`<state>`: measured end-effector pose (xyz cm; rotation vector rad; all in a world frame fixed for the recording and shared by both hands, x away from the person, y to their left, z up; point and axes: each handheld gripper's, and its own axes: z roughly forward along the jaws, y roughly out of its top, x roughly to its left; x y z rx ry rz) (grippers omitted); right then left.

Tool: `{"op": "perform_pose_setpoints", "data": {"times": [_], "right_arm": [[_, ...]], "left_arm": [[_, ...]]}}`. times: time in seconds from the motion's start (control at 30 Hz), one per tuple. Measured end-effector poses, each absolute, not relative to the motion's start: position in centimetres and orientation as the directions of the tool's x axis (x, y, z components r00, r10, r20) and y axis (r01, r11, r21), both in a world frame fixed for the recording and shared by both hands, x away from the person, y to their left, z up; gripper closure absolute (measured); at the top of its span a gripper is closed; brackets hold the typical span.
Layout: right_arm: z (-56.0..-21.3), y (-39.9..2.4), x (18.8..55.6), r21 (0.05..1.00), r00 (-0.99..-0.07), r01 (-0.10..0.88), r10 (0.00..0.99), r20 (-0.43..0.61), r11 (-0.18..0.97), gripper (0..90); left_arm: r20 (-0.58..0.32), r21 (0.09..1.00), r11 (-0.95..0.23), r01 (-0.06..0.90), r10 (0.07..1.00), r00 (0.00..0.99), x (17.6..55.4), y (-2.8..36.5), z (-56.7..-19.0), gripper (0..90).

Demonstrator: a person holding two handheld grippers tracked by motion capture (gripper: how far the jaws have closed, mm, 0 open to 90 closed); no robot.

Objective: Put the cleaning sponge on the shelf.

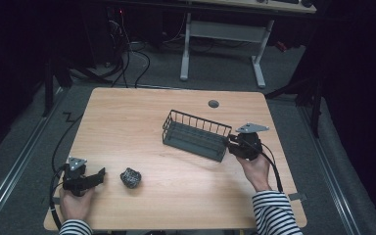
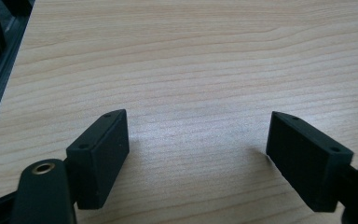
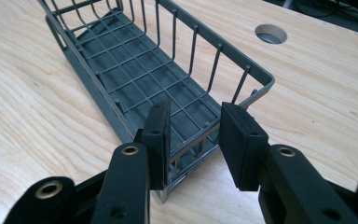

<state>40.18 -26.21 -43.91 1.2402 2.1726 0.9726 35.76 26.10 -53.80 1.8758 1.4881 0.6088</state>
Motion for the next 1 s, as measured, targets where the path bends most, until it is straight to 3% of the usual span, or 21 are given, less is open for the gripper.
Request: {"op": "perform_pose_setpoints", "data": {"times": [0.27,0.37,0.43,0.63,1.0], "right_arm": [[-43.7,-25.6,39.4,0.754,-0.503,0.551,0.863,-0.042,0.358,62.3],[-43.4,-25.8,39.3,0.77,-0.49,0.551,0.872,-0.014,0.323,46.8],[-42.9,-26.2,39.0,0.792,-0.482,0.539,0.876,0.01,0.288,43.7],[-42.5,-27.3,37.4,0.815,-0.467,0.524,0.883,0.033,0.247,43.1],[-46.1,-30.0,34.2,0.815,-0.426,0.537,0.904,0.038,0.218,46.4]], "left_arm": [[-0.079,0.736,-0.109,0.669,0.966,0.245,35.9,26.2,-53.8,14.5],[-0.073,0.726,-0.122,0.676,0.965,0.252,35.9,26.2,-53.7,15.1],[-0.077,0.72,-0.12,0.683,0.965,0.251,36.0,26.2,-53.6,15.3],[-0.129,0.72,-0.1,0.686,0.953,0.274,35.5,26.1,-52.8,18.2],[-0.125,0.757,-0.151,0.636,0.922,0.367,33.7,24.9,-51.4,18.2]]}}
